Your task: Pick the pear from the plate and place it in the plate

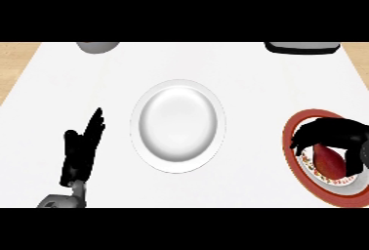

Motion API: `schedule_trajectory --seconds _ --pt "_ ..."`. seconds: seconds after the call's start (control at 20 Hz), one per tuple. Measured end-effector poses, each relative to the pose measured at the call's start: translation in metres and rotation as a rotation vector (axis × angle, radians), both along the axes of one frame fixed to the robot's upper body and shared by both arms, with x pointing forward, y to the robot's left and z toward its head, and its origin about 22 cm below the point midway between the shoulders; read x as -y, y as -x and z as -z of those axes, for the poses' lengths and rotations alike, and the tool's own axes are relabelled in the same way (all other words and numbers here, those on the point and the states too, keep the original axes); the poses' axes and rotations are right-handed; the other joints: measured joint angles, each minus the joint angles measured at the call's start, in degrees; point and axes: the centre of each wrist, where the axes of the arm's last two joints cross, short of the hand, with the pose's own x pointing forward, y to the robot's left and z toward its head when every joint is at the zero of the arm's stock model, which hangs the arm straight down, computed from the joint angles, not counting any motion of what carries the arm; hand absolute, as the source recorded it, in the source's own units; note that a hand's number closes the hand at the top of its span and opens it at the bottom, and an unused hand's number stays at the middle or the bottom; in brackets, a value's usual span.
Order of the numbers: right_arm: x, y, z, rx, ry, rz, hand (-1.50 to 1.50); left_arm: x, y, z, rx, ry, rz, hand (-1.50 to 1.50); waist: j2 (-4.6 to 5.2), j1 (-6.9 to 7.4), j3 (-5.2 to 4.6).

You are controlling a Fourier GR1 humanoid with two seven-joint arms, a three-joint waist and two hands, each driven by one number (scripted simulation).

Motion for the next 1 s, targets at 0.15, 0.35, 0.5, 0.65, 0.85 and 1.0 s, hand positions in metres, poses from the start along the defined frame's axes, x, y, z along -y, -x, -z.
schedule_trajectory --seconds 0.15,0.35,0.5,0.65,0.85,1.0 --pt "-0.004 -0.005 0.000 0.024 -0.030 -0.002 1.50 -0.001 -0.003 -0.002 0.000 0.002 -0.002 0.00 0.10 0.10 0.14" --pt "-0.004 -0.007 0.000 0.055 -0.059 0.001 1.50 -0.005 0.000 -0.005 -0.001 0.001 -0.012 0.00 0.09 -0.02 0.28" --pt "-0.037 -0.019 0.008 0.083 -0.112 0.081 1.50 -0.006 0.001 -0.004 -0.005 0.004 -0.014 0.00 -0.16 -0.29 0.06" --pt "-0.073 -0.027 0.020 0.081 -0.142 0.255 1.50 -0.006 0.002 -0.002 -0.012 0.004 -0.012 0.00 -0.86 -0.60 -0.64" --pt "-0.105 -0.035 0.027 0.099 -0.172 0.470 1.50 -0.007 0.004 0.000 -0.022 0.000 -0.015 0.00 -1.64 -0.75 -0.93" --pt "-0.146 -0.044 0.026 0.164 -0.225 0.624 1.50 -0.007 0.004 0.001 -0.032 -0.001 -0.012 0.00 -2.03 -0.62 -0.59"
